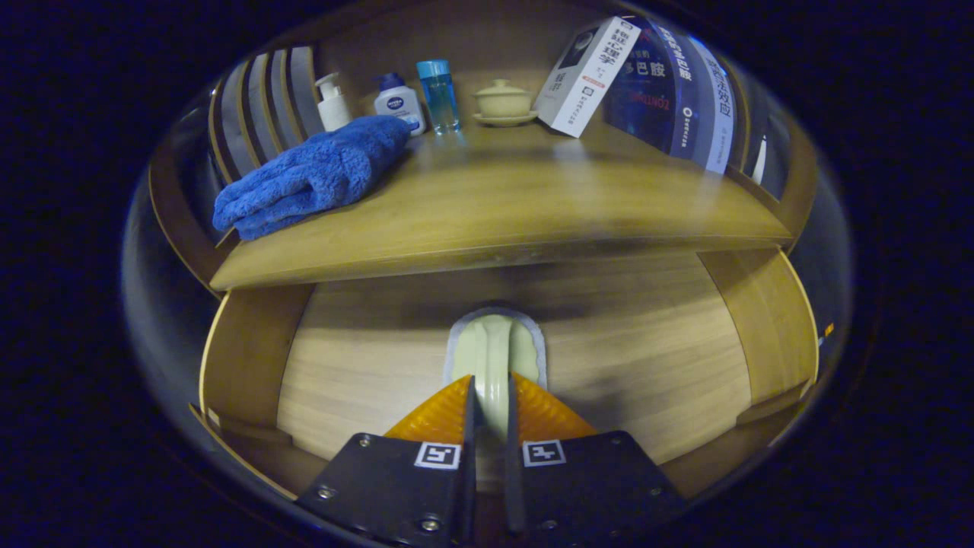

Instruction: Pull open the drawer, take out the items inside it, and place them on the countertop above the cabinet.

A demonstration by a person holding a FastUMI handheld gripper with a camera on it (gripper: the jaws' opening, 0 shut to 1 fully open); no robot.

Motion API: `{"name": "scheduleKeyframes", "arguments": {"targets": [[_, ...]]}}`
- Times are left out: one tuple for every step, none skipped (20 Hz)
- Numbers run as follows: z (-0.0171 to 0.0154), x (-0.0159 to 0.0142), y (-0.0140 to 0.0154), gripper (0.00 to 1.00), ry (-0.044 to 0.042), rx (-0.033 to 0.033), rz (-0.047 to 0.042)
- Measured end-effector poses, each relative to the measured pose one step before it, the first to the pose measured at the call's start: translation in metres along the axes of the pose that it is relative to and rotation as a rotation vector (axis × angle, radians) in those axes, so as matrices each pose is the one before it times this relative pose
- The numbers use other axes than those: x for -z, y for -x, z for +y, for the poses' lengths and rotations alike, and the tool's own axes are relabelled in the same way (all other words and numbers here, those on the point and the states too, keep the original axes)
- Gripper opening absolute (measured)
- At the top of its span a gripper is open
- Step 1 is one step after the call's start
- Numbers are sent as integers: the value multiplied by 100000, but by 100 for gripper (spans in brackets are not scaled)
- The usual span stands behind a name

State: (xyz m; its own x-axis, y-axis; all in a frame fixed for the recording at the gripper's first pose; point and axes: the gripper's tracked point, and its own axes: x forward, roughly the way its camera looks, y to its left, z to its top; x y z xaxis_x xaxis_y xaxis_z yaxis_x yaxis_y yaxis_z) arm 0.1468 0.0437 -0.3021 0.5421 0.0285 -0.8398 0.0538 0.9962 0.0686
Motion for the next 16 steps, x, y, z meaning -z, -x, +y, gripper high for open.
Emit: {"name": "scheduleKeyframes", "arguments": {"targets": [[-97, 61, 389, 16, 537, 302, -755], [-3, -59, 472, 16, 209, -204, -1695], [-16, -345, 642, 16, -361, -152, -2735], [-71, -333, 763, 16, -466, -76, -3107], [-130, -381, 850, 16, -215, 333, -2700], [-223, -298, 788, 16, 230, 759, -2258], [-287, -443, 876, 15, 666, 1073, -2215], [-355, -388, 802, 16, 614, 1231, -1902], [-302, -514, 825, 15, 388, 1087, -1925], [-241, -491, 656, 16, 177, 856, -1763], [-227, -624, 658, 16, 63, 1052, -1860], [-230, -587, 561, 16, 343, 751, -1451], [-203, -628, 469, 16, 300, 965, -1307], [-182, -480, 331, 16, 229, 937, -700], [-103, -404, 252, 16, 307, 485, -478], [89, -560, 188, 16, 250, 77, -875]]}}
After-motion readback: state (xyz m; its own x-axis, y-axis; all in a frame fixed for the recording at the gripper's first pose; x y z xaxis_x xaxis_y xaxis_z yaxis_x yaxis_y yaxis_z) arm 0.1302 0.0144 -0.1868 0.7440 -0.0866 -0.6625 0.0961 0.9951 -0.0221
